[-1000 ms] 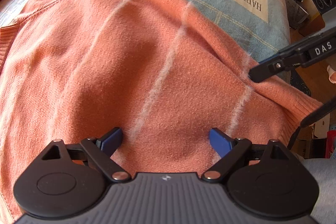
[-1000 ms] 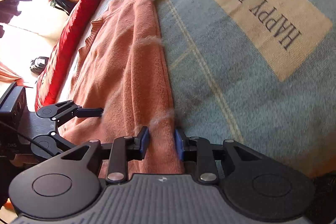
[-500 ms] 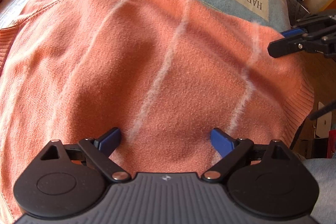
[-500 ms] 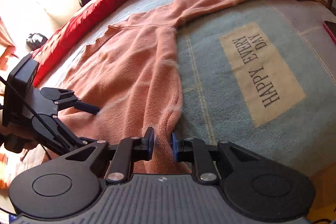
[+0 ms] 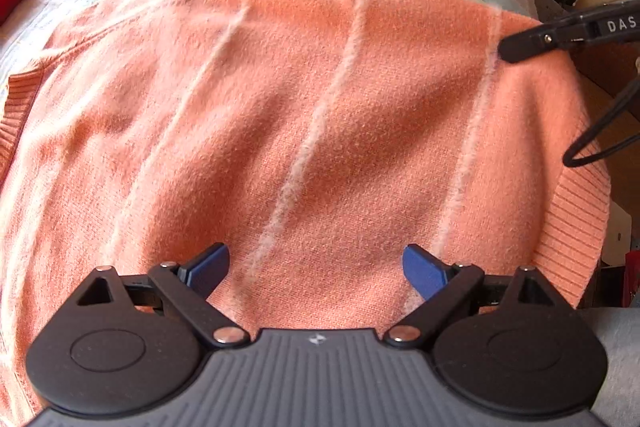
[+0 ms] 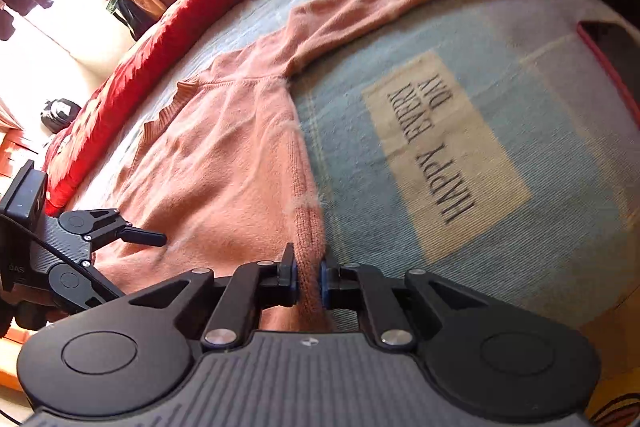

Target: Fold clothes

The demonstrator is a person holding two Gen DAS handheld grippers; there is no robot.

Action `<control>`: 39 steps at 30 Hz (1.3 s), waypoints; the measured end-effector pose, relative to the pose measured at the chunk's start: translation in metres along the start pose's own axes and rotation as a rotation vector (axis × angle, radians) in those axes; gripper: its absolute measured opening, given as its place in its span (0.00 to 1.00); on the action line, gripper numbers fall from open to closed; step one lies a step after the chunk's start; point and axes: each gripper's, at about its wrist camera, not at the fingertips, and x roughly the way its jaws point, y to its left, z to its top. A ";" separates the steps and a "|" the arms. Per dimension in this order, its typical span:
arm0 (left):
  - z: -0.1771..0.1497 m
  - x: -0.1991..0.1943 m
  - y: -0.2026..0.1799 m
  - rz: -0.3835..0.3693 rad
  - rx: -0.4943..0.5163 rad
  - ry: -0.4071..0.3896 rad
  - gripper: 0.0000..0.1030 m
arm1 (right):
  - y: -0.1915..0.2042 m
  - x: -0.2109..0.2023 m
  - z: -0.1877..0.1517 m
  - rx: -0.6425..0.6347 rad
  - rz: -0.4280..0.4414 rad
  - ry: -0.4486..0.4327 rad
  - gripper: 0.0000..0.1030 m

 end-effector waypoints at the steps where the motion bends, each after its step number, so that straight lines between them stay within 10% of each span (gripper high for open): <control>1: 0.001 -0.002 -0.002 -0.004 0.008 -0.006 0.91 | -0.001 0.002 0.001 -0.025 -0.032 0.026 0.12; 6: -0.002 0.014 -0.003 0.028 0.020 0.057 0.91 | -0.031 0.018 -0.010 0.033 -0.090 0.189 0.19; 12: -0.012 0.017 0.004 0.023 -0.052 0.048 0.91 | -0.054 0.000 -0.026 0.116 0.038 0.199 0.30; 22: -0.021 0.013 0.000 0.035 -0.044 0.055 0.91 | -0.023 0.007 -0.031 -0.121 -0.166 0.241 0.41; 39: -0.030 0.014 -0.007 0.041 -0.025 0.065 0.96 | -0.066 0.027 -0.103 0.294 0.075 0.260 0.49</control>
